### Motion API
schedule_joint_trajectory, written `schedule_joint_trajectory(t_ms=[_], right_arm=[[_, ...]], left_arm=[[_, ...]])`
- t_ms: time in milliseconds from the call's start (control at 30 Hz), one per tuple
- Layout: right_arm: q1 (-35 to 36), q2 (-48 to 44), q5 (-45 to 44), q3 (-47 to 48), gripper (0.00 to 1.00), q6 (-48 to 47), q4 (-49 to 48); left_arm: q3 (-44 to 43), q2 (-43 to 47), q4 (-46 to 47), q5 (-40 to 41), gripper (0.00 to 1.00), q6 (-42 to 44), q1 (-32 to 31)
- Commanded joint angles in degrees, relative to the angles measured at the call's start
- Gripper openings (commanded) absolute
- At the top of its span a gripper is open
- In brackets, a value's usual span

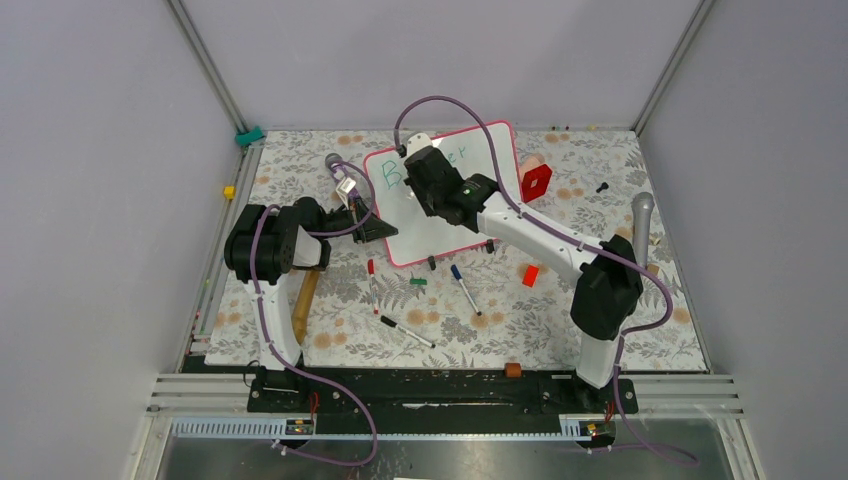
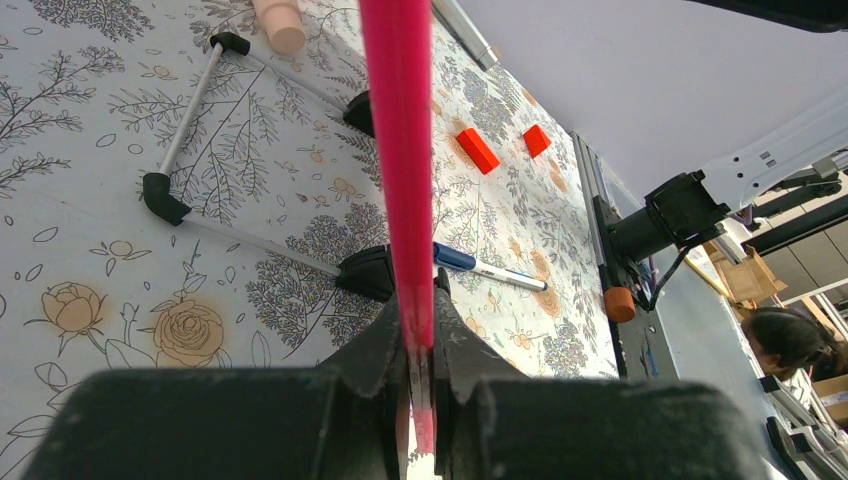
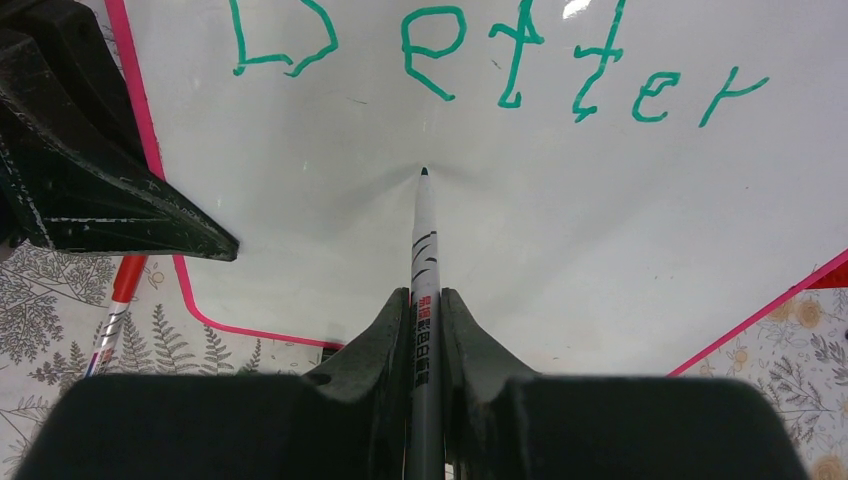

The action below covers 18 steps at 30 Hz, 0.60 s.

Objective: Write a sentence on the whiteboard

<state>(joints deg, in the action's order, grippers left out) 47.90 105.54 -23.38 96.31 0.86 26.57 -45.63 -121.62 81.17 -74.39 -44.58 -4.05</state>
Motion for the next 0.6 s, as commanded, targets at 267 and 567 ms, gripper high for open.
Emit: schedule_joint_trajectory(t_ms=[267,567], right_arm=[[0.5,2.8,-2.4,4.7,0.0,-0.5,1.2],[0.5,3.2,-0.2,5.0,0.0,-0.5,1.1]], left_arm=[[0.3,-1.5,2.5,-7.8,0.0,4.9,-1.2],[0.3,-1.6,2.5,-7.8,0.0,4.8,-1.2]])
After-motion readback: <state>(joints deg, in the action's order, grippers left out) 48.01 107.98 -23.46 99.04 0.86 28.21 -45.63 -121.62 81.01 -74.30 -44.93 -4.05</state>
